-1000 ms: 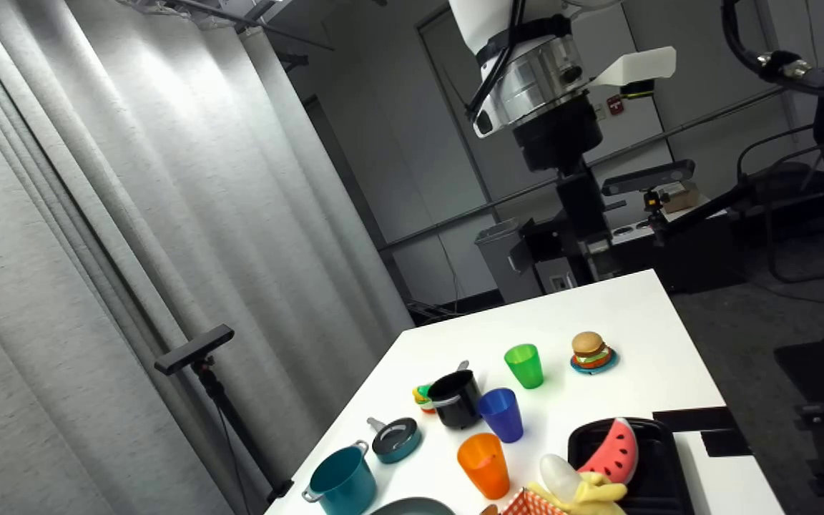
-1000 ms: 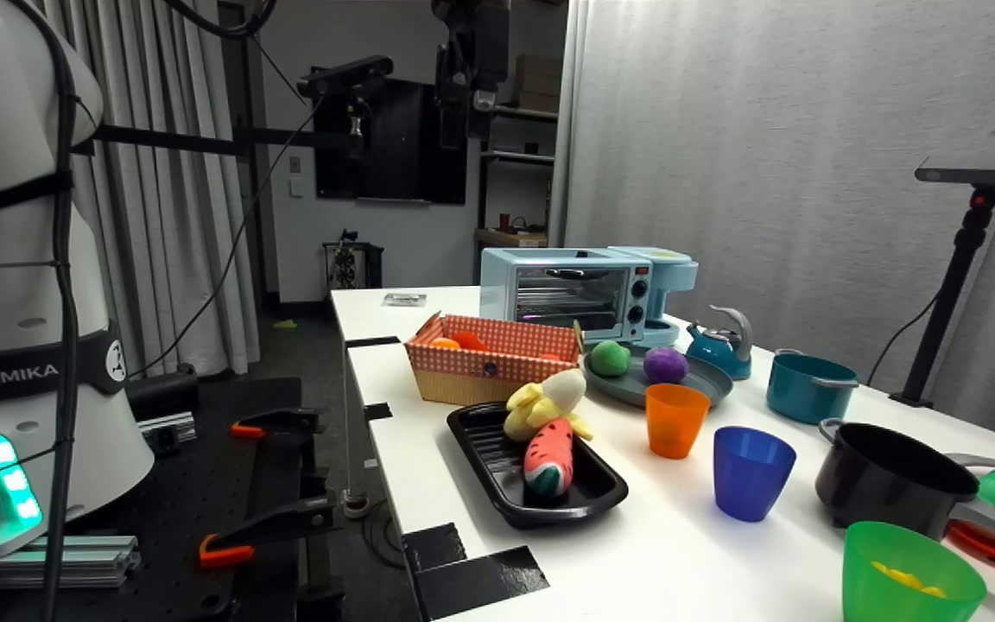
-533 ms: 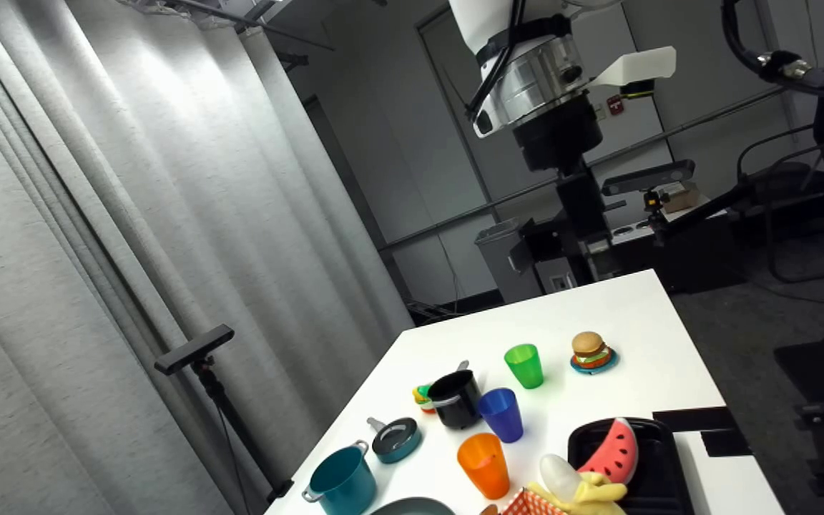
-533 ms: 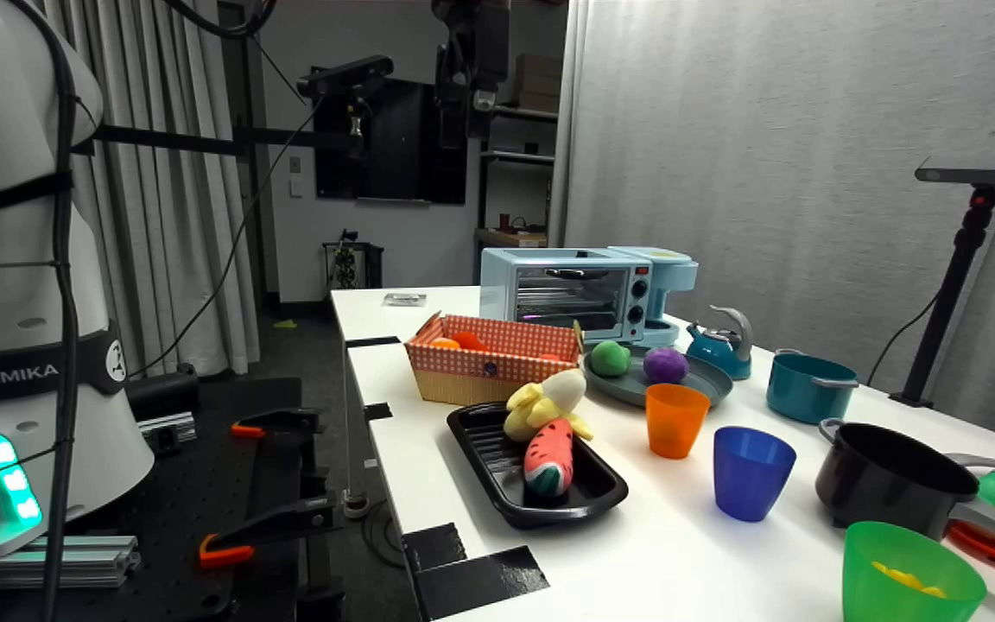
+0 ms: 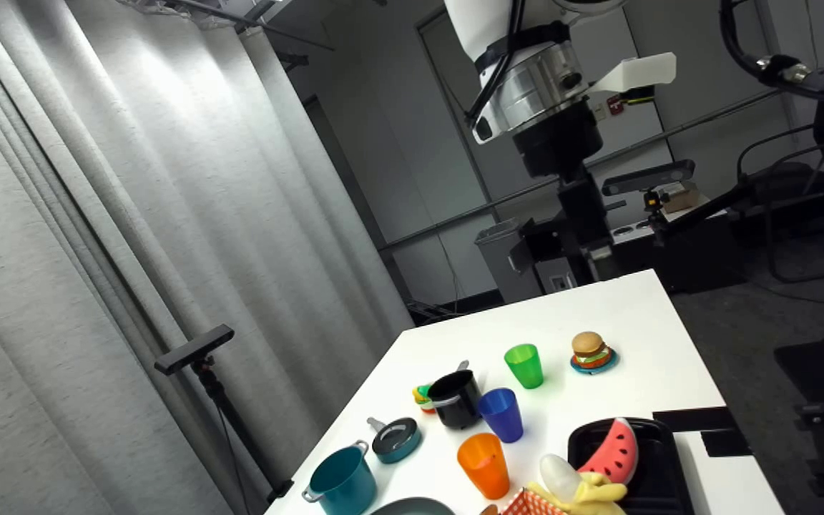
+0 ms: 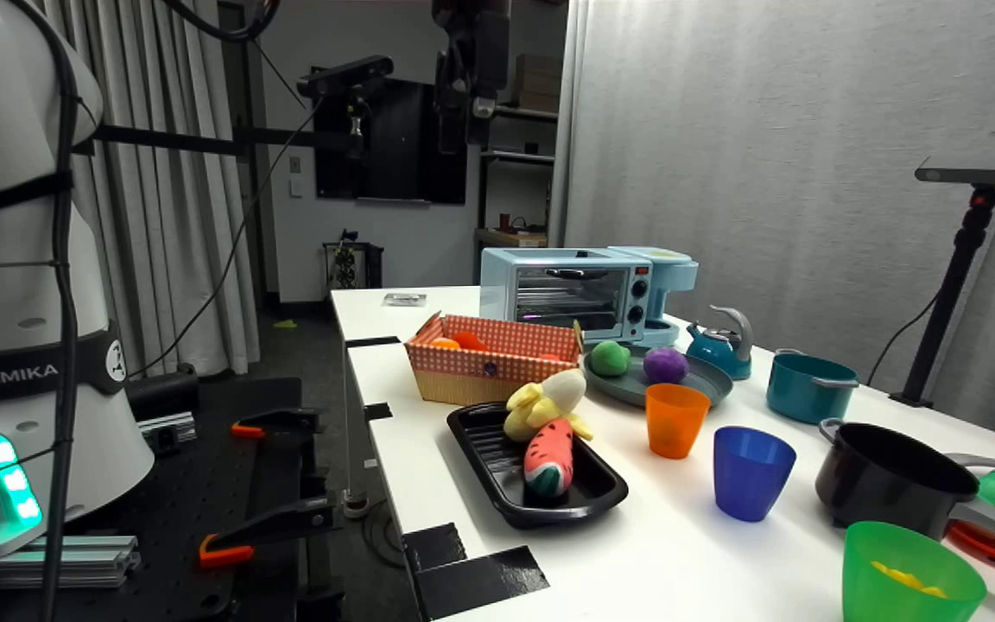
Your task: Put the two objects on the black tray in the brown box
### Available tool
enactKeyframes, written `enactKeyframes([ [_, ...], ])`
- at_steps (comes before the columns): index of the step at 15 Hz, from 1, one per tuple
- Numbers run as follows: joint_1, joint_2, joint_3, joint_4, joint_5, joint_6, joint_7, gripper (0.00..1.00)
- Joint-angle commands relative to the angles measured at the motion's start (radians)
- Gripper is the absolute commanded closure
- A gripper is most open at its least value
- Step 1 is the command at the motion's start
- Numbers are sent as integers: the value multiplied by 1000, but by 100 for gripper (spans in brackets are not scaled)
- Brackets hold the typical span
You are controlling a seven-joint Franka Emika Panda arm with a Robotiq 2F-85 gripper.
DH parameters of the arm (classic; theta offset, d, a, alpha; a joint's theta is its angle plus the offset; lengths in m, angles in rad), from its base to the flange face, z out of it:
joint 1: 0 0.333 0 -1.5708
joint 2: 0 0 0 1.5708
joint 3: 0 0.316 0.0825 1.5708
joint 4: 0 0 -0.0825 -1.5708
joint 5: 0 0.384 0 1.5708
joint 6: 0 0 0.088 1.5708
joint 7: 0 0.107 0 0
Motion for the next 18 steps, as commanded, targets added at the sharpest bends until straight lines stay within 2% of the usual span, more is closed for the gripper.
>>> enactKeyframes([
  [1, 13, 49, 2, 16, 16, 26, -27, 0],
  [18, 2, 377, -1, 34, 26, 389, -3, 0],
])
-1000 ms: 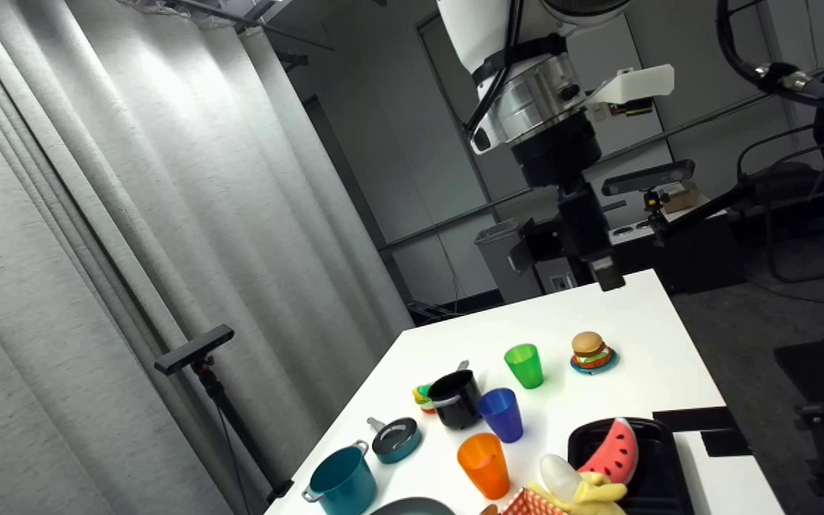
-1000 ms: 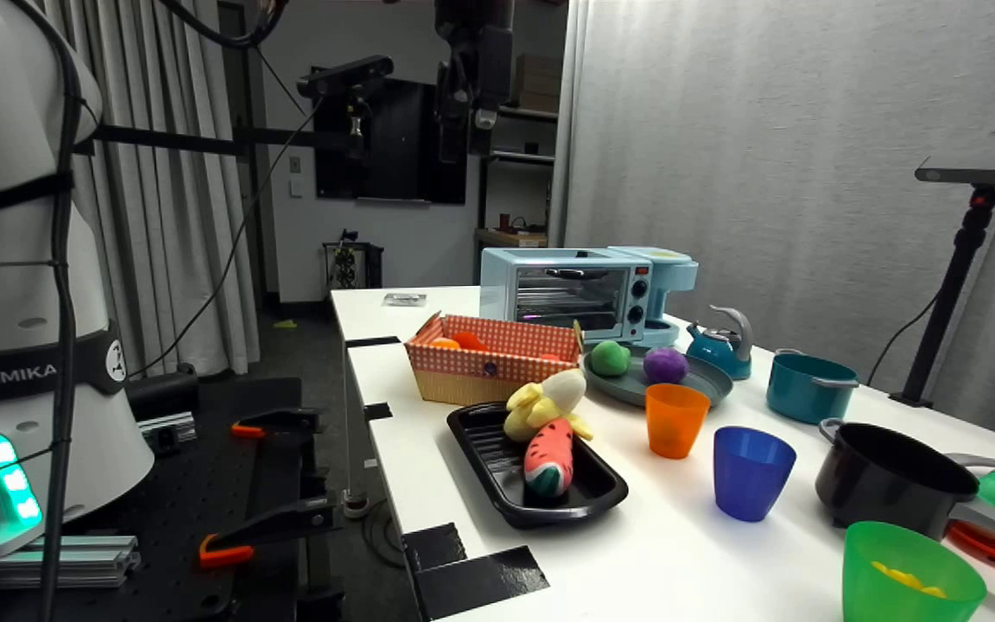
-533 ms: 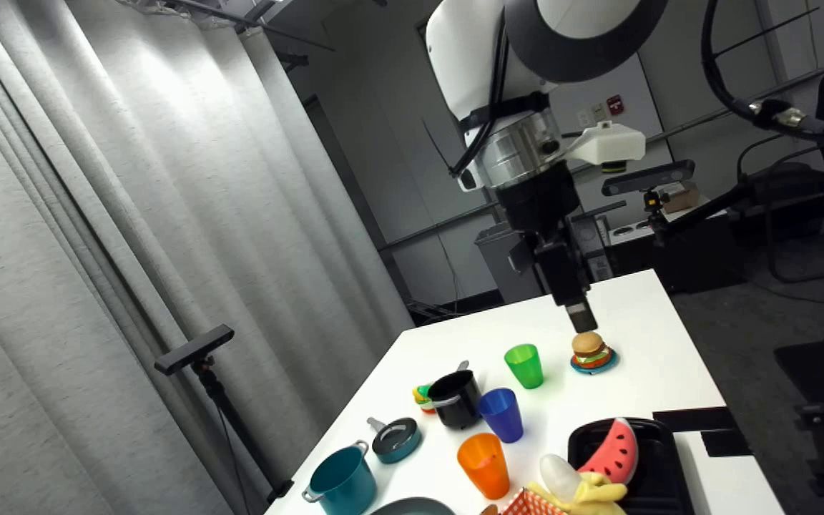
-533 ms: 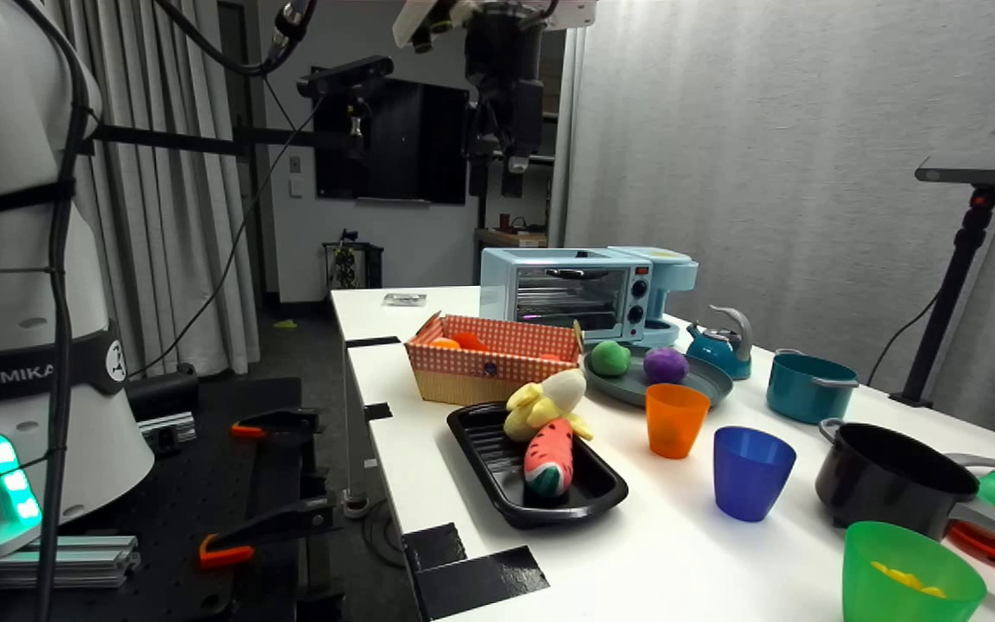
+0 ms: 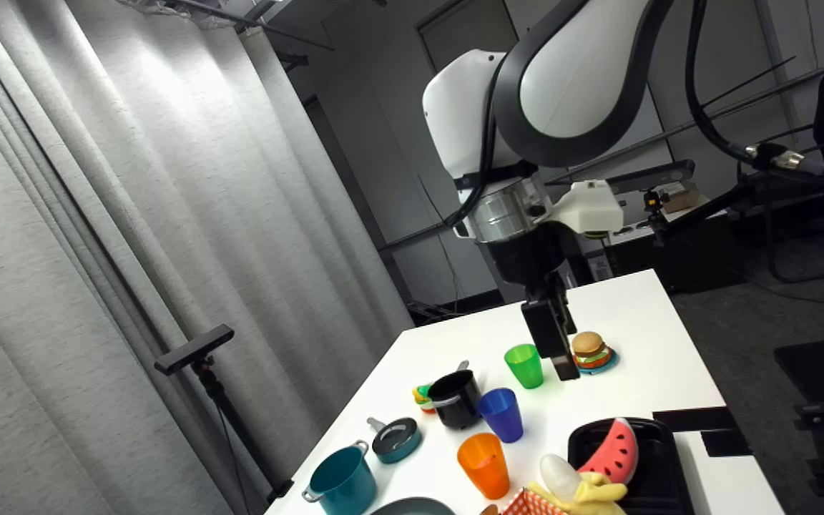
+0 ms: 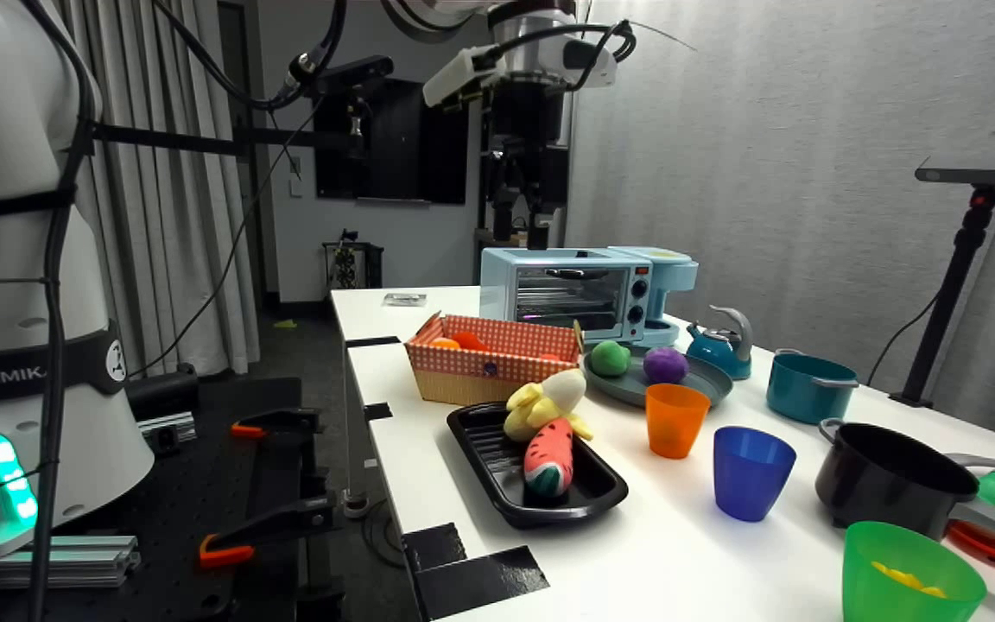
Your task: Put the two objects on the black tray in the brown box
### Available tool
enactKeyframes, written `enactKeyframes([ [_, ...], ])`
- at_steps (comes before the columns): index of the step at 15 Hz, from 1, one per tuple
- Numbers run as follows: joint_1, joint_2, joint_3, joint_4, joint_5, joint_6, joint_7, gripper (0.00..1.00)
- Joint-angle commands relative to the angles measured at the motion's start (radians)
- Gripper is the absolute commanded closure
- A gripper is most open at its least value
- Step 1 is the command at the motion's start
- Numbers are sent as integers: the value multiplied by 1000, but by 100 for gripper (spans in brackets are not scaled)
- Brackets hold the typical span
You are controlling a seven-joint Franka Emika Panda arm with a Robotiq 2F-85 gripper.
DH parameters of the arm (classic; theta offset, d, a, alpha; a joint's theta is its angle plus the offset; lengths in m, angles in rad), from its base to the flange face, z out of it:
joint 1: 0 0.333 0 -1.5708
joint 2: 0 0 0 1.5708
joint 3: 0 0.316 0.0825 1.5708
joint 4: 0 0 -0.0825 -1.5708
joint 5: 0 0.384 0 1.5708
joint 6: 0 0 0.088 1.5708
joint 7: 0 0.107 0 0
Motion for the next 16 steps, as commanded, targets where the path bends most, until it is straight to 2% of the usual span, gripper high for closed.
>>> enactKeyframes([
  [1, -4, 72, -5, 24, 26, 59, 4, 0],
  [8, -11, 182, -10, 31, 16, 166, 0, 0],
  [16, -18, 304, -15, 54, 32, 238, -27, 0],
])
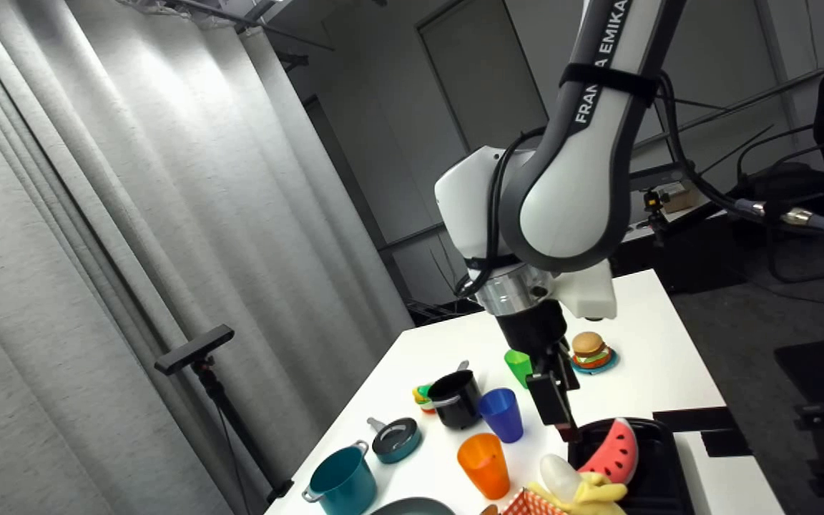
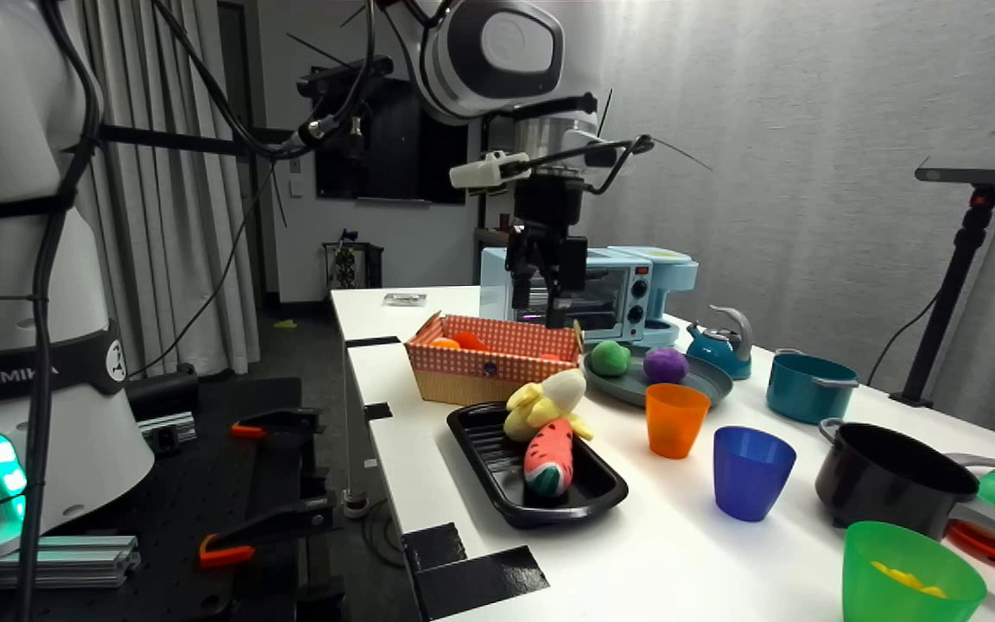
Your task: Put the two objects on the black tray in the brown box
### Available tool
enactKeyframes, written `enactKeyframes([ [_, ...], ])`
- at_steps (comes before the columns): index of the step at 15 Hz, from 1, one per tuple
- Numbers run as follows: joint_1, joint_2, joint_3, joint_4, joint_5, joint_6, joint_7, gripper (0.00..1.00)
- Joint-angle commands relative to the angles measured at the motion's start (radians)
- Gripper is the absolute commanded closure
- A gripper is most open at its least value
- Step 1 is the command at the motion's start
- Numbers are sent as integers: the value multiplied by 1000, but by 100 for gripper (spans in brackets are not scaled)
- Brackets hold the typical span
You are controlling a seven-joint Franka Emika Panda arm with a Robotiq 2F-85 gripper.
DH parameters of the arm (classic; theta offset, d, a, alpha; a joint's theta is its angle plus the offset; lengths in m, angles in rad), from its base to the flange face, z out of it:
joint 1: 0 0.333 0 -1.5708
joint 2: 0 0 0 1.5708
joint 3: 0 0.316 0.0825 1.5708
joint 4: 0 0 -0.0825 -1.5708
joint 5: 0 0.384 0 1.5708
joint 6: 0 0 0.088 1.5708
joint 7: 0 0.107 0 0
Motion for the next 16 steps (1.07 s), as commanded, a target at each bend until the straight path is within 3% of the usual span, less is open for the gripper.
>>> enactKeyframes([
  [1, -8, 79, -3, 43, 26, 34, -27, 0],
  [16, -12, 288, 6, 177, 30, 36, -24, 0],
])
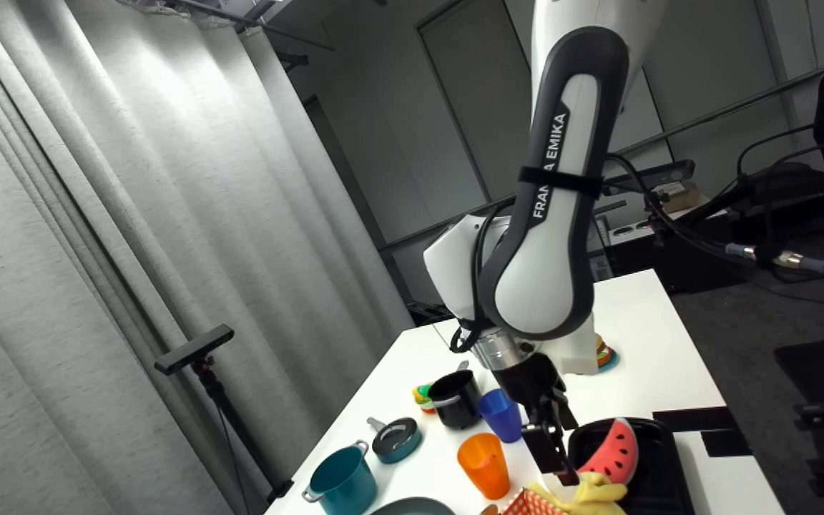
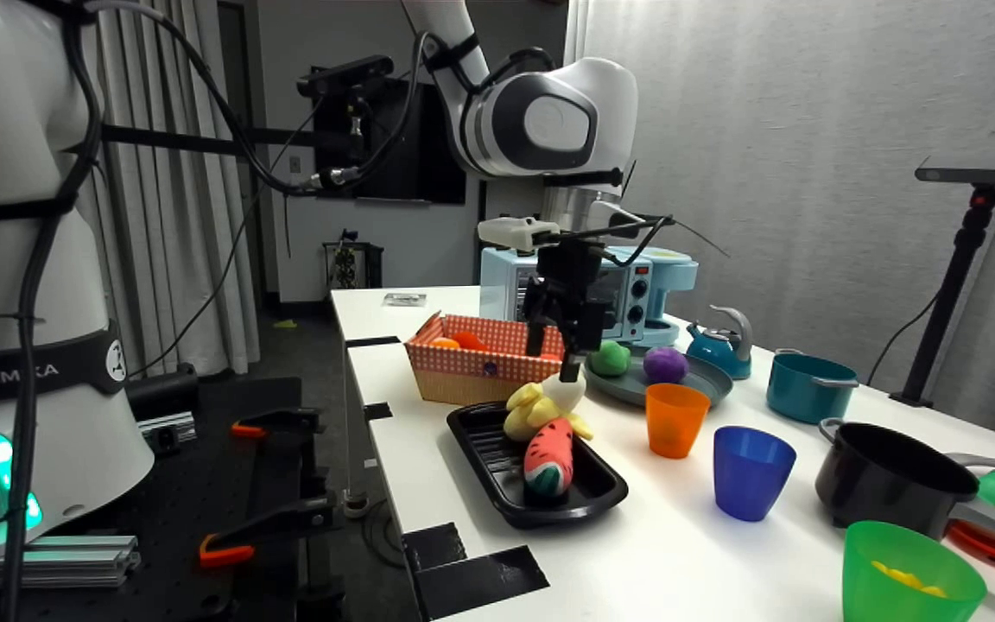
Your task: Put the two objects on the black tray in the brown box
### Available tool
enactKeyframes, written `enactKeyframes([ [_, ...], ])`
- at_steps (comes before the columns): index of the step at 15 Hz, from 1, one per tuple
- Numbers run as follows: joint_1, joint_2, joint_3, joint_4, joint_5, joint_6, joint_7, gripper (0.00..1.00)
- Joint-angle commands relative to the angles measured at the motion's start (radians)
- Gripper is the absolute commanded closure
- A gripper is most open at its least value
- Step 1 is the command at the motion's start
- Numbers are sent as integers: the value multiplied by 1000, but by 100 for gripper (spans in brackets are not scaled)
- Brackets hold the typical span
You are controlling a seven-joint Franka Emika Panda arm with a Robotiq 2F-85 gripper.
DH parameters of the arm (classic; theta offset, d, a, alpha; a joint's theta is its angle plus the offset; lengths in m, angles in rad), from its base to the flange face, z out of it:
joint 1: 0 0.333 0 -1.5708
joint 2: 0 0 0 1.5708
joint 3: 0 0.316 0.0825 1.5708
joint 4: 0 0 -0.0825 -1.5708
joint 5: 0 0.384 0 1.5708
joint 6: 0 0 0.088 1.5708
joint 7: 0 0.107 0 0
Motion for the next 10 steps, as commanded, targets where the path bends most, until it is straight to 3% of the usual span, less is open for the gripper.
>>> enactKeyframes([
  [1, -9, 56, 8, 45, 30, 14, -23, 0],
  [10, -9, 139, 23, 128, 45, 11, -21, 0],
])
